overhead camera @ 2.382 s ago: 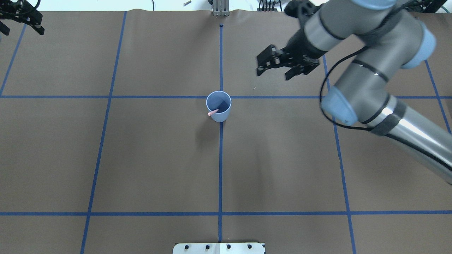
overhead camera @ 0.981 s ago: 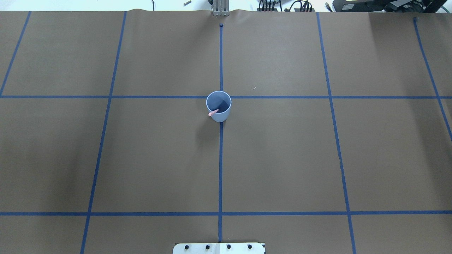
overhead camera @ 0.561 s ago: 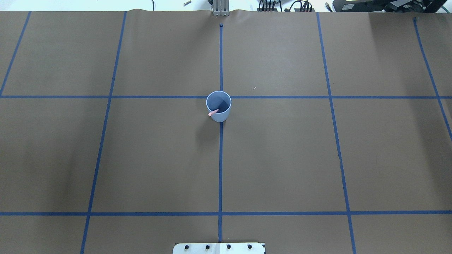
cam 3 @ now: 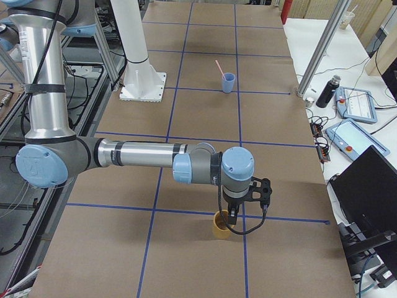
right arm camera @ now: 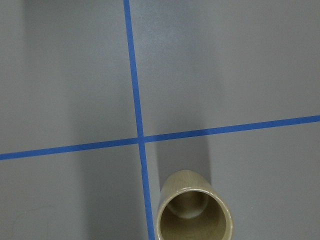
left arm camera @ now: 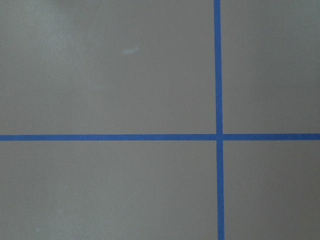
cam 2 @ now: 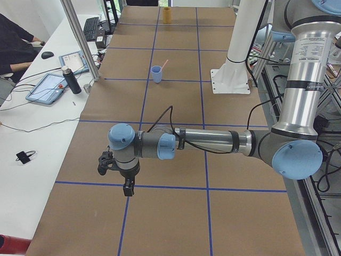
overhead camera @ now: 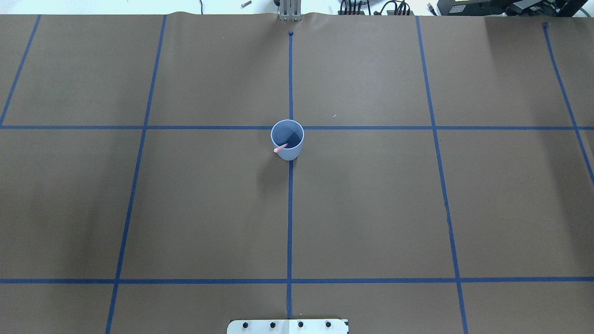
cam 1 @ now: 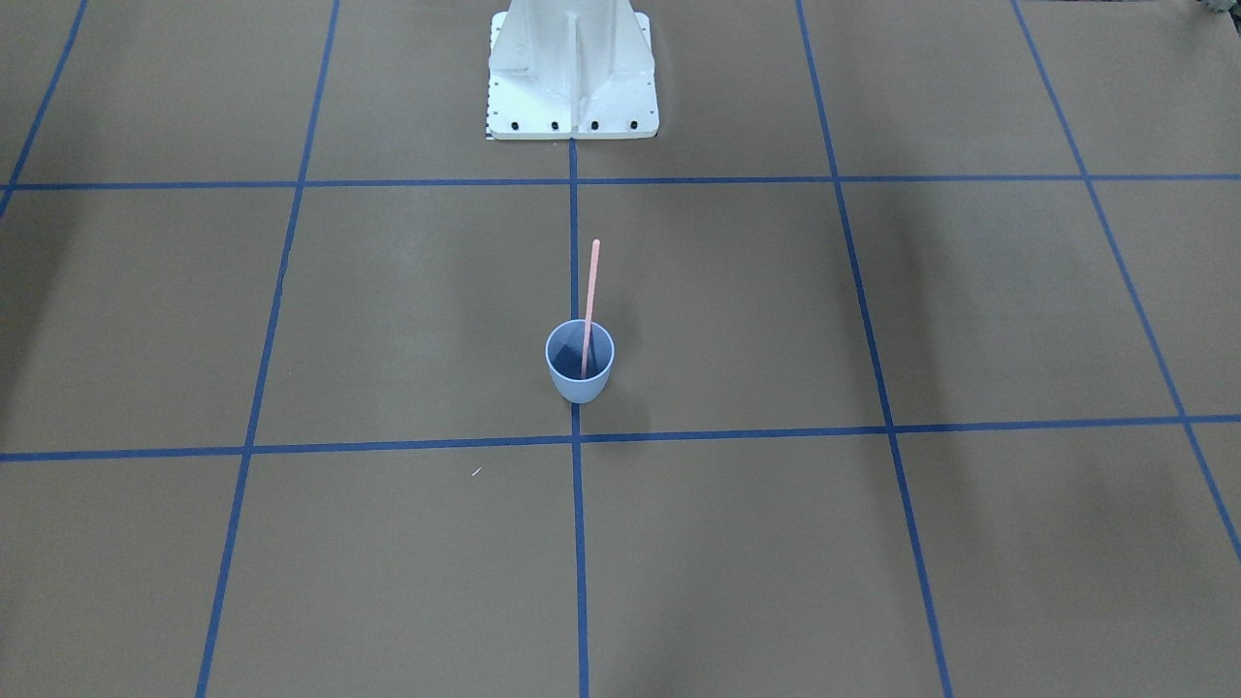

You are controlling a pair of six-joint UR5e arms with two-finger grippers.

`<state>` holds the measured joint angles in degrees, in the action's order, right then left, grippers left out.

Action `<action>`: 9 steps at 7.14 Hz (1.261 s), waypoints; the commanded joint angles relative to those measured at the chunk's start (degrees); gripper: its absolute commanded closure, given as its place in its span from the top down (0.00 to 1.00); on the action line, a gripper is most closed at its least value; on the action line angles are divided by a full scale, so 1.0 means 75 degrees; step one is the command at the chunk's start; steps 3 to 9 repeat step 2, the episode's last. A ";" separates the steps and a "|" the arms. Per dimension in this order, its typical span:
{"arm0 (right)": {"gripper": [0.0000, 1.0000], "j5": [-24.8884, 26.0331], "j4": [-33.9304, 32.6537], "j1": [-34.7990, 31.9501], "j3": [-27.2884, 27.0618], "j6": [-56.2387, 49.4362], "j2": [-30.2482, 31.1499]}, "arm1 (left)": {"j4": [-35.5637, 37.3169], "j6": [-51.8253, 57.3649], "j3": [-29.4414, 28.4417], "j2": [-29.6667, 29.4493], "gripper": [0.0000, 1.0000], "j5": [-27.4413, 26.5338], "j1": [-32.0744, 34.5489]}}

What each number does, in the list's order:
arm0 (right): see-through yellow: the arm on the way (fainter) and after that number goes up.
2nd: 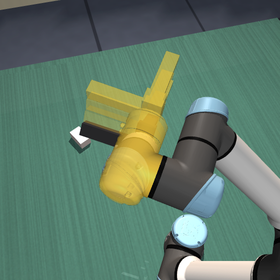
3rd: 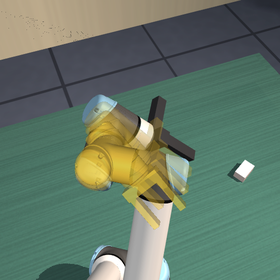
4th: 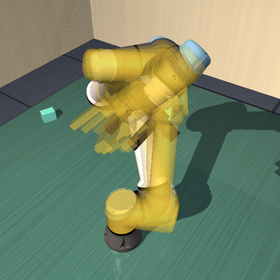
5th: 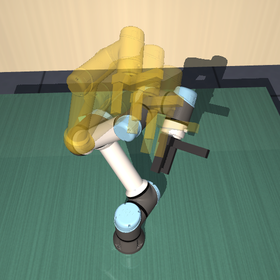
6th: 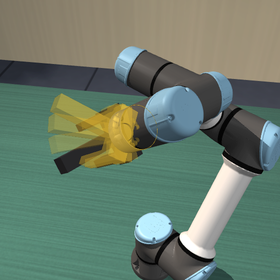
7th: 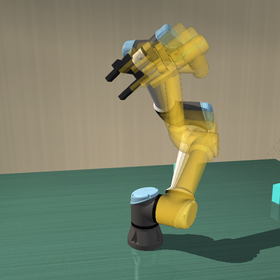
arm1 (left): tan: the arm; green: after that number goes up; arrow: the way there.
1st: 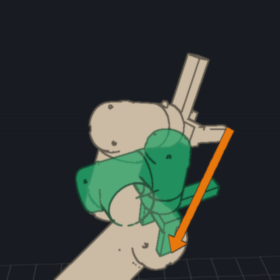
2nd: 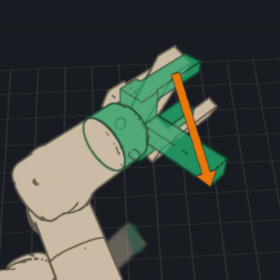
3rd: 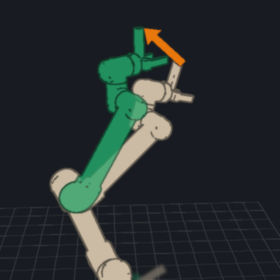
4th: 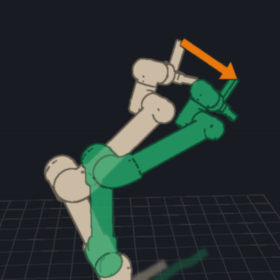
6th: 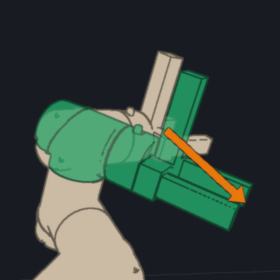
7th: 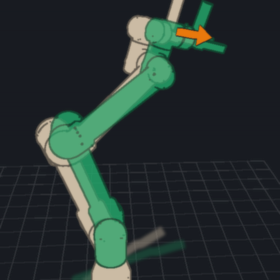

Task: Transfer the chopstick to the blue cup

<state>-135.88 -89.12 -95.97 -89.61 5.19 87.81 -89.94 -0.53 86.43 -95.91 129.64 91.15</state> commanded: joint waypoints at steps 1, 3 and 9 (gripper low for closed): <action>1.00 0.0012 0.0000 -0.0001 -0.0005 0.0000 -0.0001 | -0.0008 0.0000 -0.0028 -0.0020 0.98 0.0000 0.0000; 1.00 0.0012 0.0011 -0.0001 0.0006 0.0000 -0.0001 | -0.0008 0.0000 -0.0040 -0.0032 0.98 0.0000 0.0000; 1.00 0.0012 0.0011 -0.0001 0.0006 0.0000 -0.0001 | -0.0008 0.0000 -0.0040 -0.0032 0.98 0.0000 0.0000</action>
